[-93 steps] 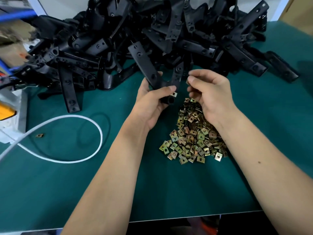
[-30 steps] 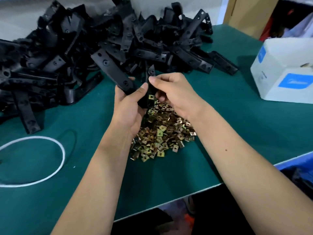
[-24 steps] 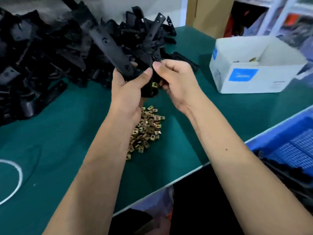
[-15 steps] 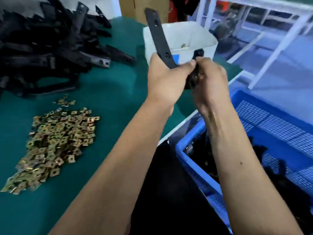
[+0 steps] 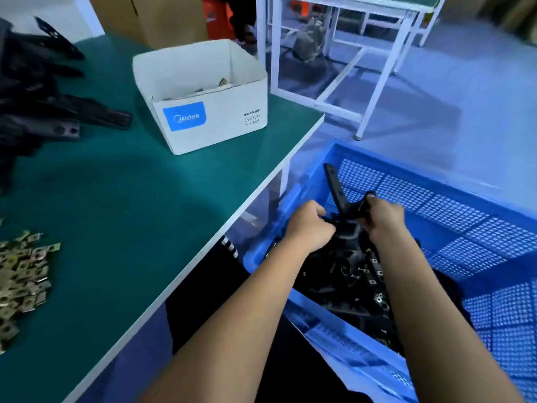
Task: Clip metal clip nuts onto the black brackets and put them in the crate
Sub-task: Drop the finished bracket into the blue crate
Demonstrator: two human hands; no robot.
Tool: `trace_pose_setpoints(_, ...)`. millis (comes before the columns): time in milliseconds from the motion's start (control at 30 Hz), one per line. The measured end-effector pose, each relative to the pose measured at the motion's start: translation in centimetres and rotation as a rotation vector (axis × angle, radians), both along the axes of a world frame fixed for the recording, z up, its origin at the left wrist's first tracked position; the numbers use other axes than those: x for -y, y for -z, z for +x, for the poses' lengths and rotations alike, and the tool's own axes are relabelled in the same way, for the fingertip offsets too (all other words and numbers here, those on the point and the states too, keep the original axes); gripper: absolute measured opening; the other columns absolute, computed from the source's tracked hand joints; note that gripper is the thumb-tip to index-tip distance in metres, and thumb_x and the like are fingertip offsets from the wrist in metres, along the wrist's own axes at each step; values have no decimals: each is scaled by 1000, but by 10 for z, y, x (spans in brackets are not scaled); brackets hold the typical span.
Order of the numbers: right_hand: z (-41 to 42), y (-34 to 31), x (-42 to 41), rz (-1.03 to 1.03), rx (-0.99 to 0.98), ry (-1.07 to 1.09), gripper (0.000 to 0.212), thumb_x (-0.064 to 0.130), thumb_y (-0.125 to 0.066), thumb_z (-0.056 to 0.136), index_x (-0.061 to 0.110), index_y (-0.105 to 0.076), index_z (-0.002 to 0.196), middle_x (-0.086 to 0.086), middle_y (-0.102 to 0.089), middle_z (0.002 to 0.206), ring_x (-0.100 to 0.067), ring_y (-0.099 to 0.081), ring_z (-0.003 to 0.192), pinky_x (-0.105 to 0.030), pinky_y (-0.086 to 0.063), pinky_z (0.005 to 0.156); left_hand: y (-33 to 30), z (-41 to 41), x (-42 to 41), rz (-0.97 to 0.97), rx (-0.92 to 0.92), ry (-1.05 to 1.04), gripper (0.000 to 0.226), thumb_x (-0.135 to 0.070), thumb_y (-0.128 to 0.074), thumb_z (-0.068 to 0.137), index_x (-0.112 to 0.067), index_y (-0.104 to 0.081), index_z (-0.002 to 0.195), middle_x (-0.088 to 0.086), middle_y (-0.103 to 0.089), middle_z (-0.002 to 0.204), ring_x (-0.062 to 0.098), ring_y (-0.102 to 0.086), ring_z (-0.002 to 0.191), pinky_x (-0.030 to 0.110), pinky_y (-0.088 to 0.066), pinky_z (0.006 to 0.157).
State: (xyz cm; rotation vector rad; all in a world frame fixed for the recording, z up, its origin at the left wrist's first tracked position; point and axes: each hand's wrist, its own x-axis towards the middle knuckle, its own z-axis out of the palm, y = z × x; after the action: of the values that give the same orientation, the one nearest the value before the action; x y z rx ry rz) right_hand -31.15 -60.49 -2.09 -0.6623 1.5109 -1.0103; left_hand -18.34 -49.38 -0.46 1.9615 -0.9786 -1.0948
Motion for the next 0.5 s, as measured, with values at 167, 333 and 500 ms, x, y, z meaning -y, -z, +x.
trace_pose_setpoints(167,9,17,-6,94,-56,28,11,-5,-61,93,-1,-52,97,-17,-54,90,-21,-57,64,-32,-60,65,-4,6,-5,-56,103,18,23,-10,-69,85,-26,-63,101,-4,-68,104,22,-66,108,35,-54,95)
trace_pose_setpoints(333,45,-9,-30,-28,-158,-5,25,-6,-55,88,7,-50,67,-6,-51,61,-18,-54,49,-29,-51,48,-55,12,-11,-308,380,49,20,-8,-62,87,-21,-65,102,-5,-71,105,19,-65,103,38,-55,91)
trace_pose_setpoints(500,101,-73,-72,-589,-495,-155,12,8,-64,88,7,-71,97,-5,-74,95,-24,-68,92,-40,-53,87,-122,39,-30,-682,419,-126,23,0,-62,82,-16,-65,99,-6,-70,94,14,-67,84,37,-57,81)
